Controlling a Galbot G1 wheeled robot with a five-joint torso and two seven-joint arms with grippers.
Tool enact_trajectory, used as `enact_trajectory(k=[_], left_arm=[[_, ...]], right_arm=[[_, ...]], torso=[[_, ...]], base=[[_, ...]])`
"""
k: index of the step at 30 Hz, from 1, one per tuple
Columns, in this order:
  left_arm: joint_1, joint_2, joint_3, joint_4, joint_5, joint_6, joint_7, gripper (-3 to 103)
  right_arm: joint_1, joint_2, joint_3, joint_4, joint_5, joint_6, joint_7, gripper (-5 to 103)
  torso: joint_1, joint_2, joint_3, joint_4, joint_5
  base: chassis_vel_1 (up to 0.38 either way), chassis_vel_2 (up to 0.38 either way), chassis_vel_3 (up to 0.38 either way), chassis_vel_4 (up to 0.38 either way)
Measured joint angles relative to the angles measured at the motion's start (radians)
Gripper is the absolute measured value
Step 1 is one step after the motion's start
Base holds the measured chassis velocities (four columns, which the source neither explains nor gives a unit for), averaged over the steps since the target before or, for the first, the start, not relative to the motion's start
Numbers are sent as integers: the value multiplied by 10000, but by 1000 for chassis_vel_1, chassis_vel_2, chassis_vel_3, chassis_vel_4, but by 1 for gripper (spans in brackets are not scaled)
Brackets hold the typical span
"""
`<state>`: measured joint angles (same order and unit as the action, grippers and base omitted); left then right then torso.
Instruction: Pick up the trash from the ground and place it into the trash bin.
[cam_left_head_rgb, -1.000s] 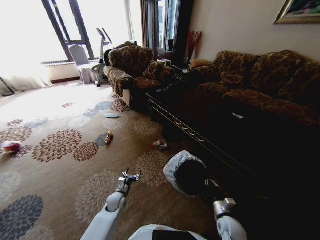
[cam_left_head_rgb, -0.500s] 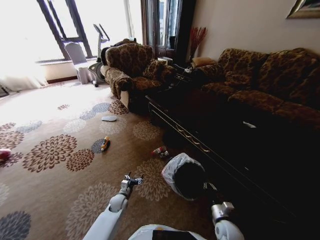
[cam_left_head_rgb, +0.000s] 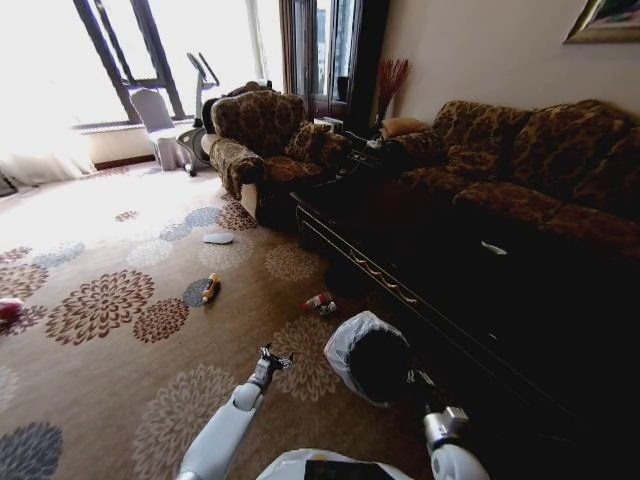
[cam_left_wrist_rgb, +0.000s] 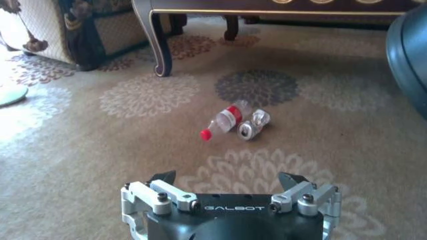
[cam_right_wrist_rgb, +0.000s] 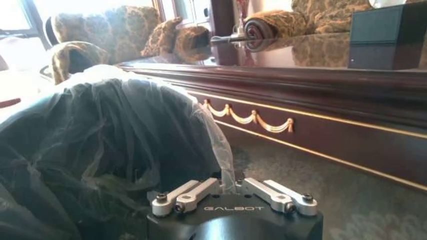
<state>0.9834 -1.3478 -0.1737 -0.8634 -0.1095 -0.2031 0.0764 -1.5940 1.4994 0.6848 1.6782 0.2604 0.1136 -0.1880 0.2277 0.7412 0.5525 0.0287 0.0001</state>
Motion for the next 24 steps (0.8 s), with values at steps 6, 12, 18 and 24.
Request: enact_trajectory(k=[6, 12, 18, 24], left_arm=[[-206, -75, 114, 304, -490, -343, 13, 100], [-315, -139, 85, 412, -563, -539, 12, 100], [-237, -143, 17, 326, -564, -644, 58, 100], [-164, -149, -16, 252, -634, -999, 91, 100]], right_arm=[[453, -78, -12, -567, -237, 184, 99, 1], [722, -112, -70, -710, -467, -193, 357, 1], [849, -261, -239, -821, -31, -1325, 1055, 1], [1049, -478, -379, -938, 399, -1812, 1389, 1]], torso=[[2, 0, 1, 2, 0], [10, -3, 3, 1, -3], [-6, -1, -2, -2, -3], [-22, -44, -25, 0, -1]], base=[[-106, 109, 98, -109], [-74, 79, 91, -68], [-9, 3, 7, -5], [0, 0, 0, 0]])
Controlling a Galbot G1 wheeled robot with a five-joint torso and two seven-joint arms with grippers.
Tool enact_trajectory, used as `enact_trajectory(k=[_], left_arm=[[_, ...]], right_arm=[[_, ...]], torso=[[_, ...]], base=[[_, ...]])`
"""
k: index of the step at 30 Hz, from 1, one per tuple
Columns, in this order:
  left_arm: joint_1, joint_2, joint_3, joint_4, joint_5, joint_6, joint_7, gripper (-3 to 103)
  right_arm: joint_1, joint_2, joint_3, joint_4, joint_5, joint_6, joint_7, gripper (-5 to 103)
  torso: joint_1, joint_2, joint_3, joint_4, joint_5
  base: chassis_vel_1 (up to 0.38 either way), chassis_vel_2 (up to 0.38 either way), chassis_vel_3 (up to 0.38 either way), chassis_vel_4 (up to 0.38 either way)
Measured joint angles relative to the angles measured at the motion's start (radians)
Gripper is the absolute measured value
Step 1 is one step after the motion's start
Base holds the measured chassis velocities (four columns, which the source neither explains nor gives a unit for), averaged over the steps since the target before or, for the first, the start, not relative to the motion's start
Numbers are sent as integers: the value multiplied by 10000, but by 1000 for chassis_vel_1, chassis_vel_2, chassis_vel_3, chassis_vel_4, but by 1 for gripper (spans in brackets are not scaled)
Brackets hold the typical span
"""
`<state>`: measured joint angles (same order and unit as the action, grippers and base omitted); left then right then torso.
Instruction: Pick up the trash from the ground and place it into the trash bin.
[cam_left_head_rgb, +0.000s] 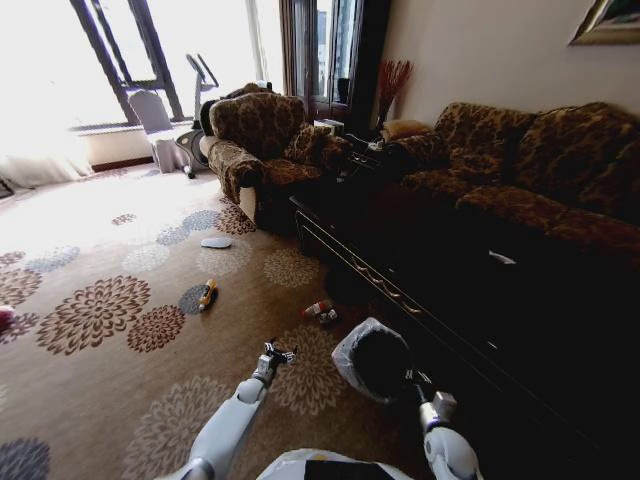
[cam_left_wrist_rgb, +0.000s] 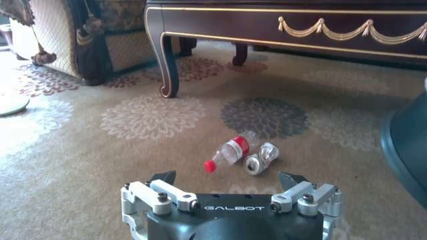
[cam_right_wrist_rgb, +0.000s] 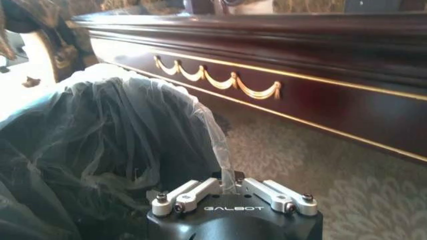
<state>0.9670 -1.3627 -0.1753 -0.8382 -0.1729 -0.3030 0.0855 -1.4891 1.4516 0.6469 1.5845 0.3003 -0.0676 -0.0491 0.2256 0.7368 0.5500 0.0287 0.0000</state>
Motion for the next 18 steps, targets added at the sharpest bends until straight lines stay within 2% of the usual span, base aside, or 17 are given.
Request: enact_trajectory(k=[9, 18], left_arm=[[-100, -121, 109, 88, 22, -338, 17, 100], [-302, -263, 151, 529, 24, -691, 203, 100]], right_arm=[[457, -389, -176, -860, -197, -263, 521, 1], [384, -516, -5, -446, -82, -107, 624, 1]], torso=[[-163, -349, -185, -2, 1], [-365, -848, -482, -2, 0]], base=[[0, 0, 0, 0], [0, 0, 0, 0]])
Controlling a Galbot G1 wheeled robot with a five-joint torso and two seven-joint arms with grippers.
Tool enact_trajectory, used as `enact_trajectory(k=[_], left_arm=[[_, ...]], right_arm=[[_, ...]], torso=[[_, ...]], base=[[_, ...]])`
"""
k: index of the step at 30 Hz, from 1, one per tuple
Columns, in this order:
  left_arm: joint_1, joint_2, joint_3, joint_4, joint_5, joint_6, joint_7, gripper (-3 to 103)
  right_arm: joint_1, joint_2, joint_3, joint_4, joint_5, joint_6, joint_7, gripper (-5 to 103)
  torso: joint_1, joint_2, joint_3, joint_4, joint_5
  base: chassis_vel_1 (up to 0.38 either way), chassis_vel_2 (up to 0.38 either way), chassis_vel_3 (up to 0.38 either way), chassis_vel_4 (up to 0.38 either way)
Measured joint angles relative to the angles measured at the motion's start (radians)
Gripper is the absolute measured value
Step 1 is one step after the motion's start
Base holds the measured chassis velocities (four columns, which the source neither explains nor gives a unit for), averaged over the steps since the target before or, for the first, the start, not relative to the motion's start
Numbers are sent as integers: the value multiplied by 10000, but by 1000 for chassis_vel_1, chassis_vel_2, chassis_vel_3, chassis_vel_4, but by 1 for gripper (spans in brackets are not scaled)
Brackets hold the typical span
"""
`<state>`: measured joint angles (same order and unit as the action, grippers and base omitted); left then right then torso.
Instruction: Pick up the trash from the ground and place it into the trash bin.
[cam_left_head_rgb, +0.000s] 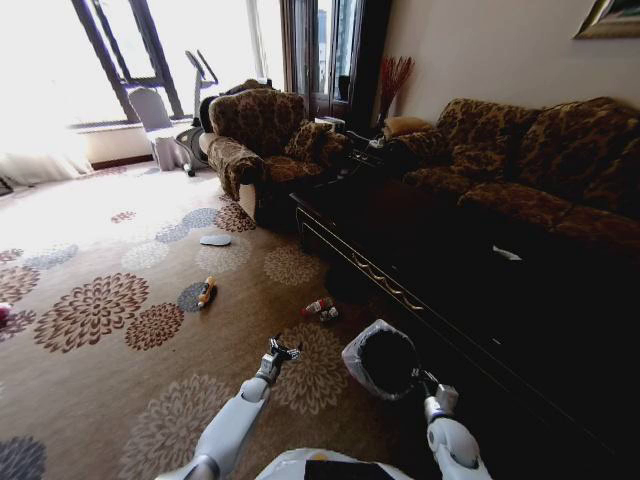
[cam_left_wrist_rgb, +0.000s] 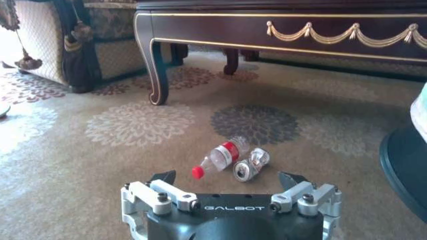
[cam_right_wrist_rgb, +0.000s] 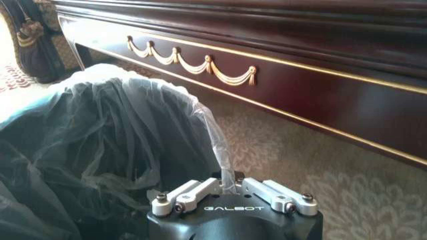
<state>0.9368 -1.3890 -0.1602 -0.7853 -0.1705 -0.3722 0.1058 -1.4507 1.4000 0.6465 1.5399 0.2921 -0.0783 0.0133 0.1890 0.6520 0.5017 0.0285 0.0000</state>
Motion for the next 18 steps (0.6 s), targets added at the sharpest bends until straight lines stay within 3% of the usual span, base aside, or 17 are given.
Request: enact_trajectory(k=[13, 18], left_arm=[[-338, -342, -2, 819, 87, -613, 262, 100], [-381, -421, -11, 899, 168, -684, 334, 100]], right_arm=[[-297, -315, 4, 899, 117, -111, -74, 1], [-428, -677, -45, 1436, 324, -461, -73, 1]], torso=[[-222, -540, -318, 0, 1], [-329, -779, -453, 1, 0]], base=[[0, 0, 0, 0], [0, 0, 0, 0]])
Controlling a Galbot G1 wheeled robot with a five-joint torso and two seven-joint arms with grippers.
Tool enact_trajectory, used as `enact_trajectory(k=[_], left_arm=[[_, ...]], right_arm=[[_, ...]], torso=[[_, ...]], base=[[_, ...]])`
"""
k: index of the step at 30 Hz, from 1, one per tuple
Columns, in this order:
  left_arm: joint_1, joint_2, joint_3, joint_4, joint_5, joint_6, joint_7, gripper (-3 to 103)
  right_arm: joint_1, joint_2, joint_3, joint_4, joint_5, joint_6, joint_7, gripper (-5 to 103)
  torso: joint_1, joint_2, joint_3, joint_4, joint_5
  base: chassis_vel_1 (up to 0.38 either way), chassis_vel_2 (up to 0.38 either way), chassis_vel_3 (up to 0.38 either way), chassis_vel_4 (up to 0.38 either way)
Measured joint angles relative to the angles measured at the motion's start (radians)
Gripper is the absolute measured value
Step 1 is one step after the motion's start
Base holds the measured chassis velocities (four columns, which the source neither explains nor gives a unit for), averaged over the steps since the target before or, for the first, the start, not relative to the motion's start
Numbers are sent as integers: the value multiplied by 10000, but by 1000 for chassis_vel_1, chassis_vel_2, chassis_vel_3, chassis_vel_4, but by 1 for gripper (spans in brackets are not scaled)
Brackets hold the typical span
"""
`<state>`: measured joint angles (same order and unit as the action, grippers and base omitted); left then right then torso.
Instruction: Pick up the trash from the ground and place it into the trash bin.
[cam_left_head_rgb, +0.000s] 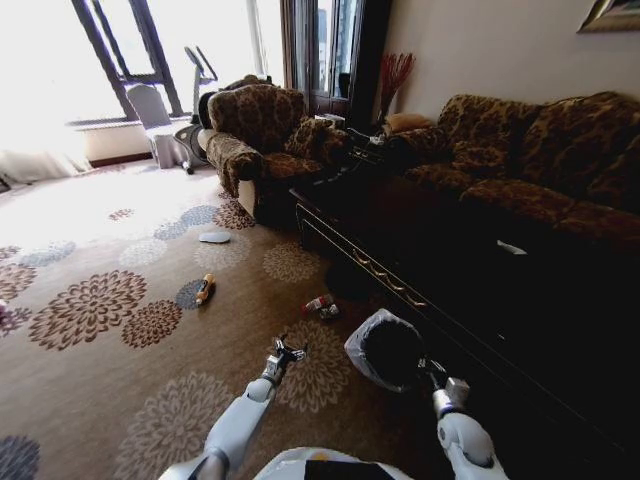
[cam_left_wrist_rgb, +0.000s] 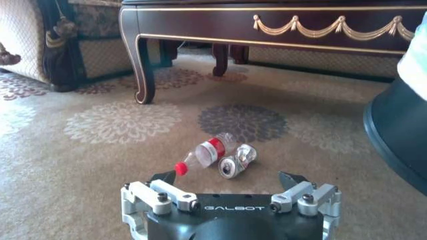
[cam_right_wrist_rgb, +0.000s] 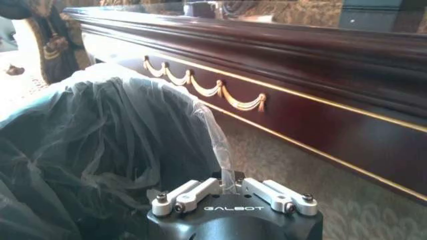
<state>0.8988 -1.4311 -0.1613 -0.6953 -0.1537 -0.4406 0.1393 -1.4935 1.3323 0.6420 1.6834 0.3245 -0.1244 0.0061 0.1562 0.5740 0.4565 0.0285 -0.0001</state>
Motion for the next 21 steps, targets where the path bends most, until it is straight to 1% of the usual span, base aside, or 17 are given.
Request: enact_trajectory(k=[1, 6, 8, 9, 10, 13, 14, 17, 19, 21], left_arm=[[0, 0, 0, 0, 0, 0, 0, 100], [-132, -38, -47, 186, 45, -42, 29, 100], [-135, -48, -56, 193, 46, -46, 33, 100], [-136, -65, -84, 210, 47, -65, 54, 100], [-136, -65, -84, 210, 47, -65, 54, 100], [-108, -114, -148, 259, 73, -104, 90, 100], [-108, -114, -148, 259, 73, -104, 90, 100], [-100, -197, -229, 335, 149, -129, 112, 100], [-104, -212, -232, 346, 157, -129, 114, 100], [-150, -281, -240, 414, 182, -143, 120, 100]], right_arm=[[0, 0, 0, 0, 0, 0, 0, 1], [-193, -874, -483, 295, 617, -504, 3, 1], [-194, -969, -514, 296, 614, -536, -8, 1], [-163, -1260, -589, 293, 514, -606, -41, 1], [-163, -1260, -589, 293, 514, -606, -41, 1], [-63, -1662, -637, 208, 125, -596, -228, 1], [-63, -1662, -637, 208, 125, -596, -228, 1], [25, -1837, -744, 112, -62, -559, -395, 1], [62, -1842, -773, 83, -87, -553, -419, 1], [197, -1867, -912, -46, -150, -513, -488, 1]], torso=[[0, 0, 0, 0, 0], [-103, -285, -179, 0, 3], [-114, -315, -198, 0, 4], [-152, -410, -257, -1, 3], [-152, -410, -257, -1, 3], [-216, -562, -346, 2, 0], [-216, -562, -346, 2, 0], [-289, -750, -459, -2, 1], [-299, -779, -479, -1, 1], [-343, -899, -555, 2, 2]], base=[[0, 0, 0, 0], [0, 0, 0, 0], [0, 0, 0, 0], [0, 0, 0, 0], [0, 0, 0, 0], [0, 0, 0, 0], [0, 0, 0, 0], [0, 0, 0, 0], [0, 0, 0, 0], [0, 0, 0, 0]])
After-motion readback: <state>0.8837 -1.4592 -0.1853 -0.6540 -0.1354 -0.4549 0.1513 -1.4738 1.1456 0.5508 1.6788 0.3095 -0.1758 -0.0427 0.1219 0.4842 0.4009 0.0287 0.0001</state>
